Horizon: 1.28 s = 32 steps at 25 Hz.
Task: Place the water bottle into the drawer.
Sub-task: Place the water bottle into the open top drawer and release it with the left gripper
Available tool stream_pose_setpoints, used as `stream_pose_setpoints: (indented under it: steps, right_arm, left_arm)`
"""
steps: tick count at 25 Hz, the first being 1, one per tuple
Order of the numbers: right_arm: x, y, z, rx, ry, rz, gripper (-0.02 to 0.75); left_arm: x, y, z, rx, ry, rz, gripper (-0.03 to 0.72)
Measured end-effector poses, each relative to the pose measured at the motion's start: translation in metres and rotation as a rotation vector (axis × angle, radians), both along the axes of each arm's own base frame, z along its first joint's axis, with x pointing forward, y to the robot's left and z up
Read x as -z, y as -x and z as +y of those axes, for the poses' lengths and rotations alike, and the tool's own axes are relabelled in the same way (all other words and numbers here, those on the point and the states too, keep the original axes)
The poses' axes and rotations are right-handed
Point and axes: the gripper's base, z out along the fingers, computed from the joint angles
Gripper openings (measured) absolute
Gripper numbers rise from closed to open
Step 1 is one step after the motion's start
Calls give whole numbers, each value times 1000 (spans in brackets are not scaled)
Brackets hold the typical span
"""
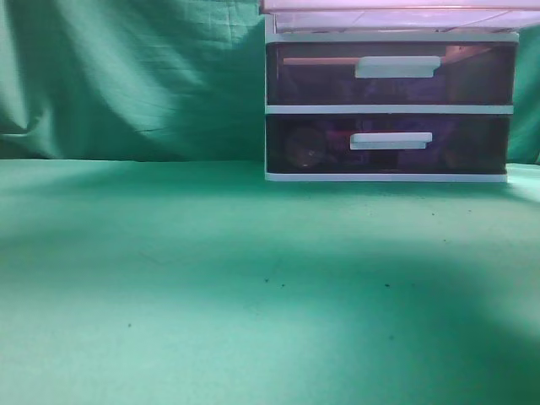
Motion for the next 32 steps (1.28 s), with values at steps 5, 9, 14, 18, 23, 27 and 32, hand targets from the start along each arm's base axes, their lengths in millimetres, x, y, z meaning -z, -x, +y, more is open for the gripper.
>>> stream_pose_setpoints:
  steps: [5,9,14,18,23,27,32]
  right_arm:
    - [0,0,0,0,-1,1,78]
    - [-1,0,0,0,-2,-1,78]
    - [0,1,0,1,-8,1,78]
    - [0,1,0,7,-27,6,78]
    - [0,1,0,7,-33,9,78]
    - [1,1,0,8,-38,13,78]
    - [2,2,0,19,-64,20,78]
  left_arm:
    - [-4,-60,-65,84,106,14,295]
    - [6,-110,-113,122,320,134,295]
    - [48,-156,-158,125,452,250,295]
    - [86,-179,-171,93,509,363,295]
    - [112,-189,-177,52,562,491,350]
    - [110,-190,-177,49,582,498,577]
    - [103,-190,-176,50,570,442,645]
